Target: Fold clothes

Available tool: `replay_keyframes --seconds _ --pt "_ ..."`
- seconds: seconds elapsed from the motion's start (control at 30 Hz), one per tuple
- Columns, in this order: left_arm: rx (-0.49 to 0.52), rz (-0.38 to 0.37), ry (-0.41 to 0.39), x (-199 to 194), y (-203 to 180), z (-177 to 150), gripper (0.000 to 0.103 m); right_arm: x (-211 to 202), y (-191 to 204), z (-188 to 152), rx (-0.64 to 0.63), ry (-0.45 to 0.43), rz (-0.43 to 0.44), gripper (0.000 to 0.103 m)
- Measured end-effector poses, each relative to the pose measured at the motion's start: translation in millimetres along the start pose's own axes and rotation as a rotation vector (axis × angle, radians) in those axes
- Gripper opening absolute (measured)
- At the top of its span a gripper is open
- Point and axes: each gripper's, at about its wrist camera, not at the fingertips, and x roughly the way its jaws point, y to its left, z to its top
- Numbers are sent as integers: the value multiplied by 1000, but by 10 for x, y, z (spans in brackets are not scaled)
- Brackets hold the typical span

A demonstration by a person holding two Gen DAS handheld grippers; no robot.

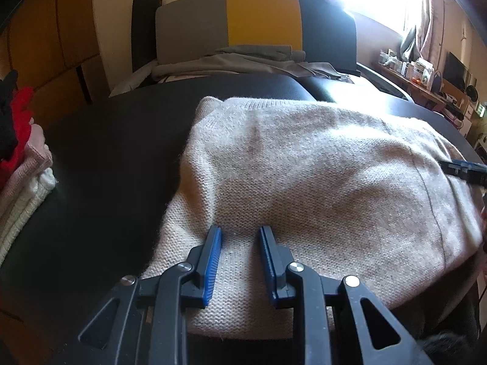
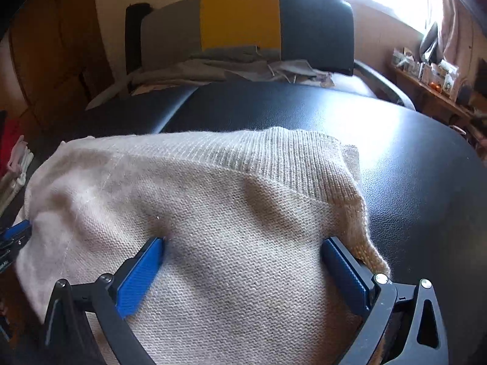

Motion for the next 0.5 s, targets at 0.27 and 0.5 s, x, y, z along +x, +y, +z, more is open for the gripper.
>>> replay_keyframes --seconds 0.27,0.5 --pt "-196 -186 6 -145 609 262 26 82 -124 144 12 35 85 103" --pt "-258 -405 154 326 981 816 39 129 -223 128 15 -57 130 103"
